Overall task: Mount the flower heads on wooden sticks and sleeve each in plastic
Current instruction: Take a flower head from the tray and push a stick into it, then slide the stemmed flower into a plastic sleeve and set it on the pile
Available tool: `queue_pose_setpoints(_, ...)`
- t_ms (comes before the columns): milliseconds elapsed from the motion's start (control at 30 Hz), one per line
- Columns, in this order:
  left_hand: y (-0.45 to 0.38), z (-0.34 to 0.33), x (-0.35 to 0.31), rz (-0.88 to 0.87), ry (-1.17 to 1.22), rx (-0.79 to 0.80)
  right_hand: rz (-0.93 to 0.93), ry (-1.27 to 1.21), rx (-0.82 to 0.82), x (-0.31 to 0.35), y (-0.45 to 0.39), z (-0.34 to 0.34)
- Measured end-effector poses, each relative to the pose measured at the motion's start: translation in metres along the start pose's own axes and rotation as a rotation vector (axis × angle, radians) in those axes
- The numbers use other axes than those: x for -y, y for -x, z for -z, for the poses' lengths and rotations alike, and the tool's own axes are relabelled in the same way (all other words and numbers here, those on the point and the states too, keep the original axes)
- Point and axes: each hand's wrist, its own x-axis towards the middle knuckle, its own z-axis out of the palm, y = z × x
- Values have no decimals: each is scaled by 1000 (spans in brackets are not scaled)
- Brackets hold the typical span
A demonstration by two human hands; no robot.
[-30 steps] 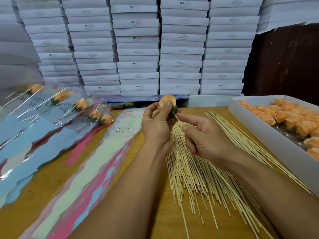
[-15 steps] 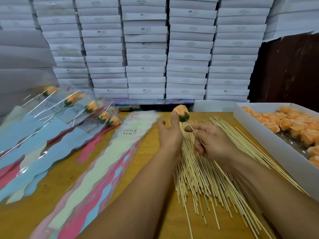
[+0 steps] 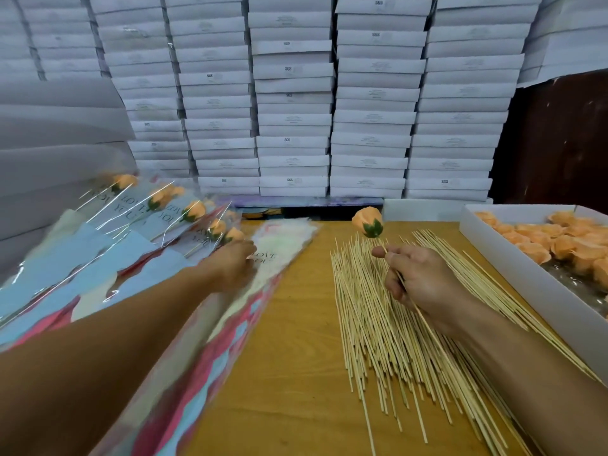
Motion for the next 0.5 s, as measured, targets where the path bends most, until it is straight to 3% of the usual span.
queue_pose_setpoints(167, 3, -22, 17, -73, -55, 66, 3, -4, 1, -2, -1, 0)
queue_pose_setpoints(500, 6, -19, 14, -101, -205, -41, -40, -28, -11, 1, 1, -1)
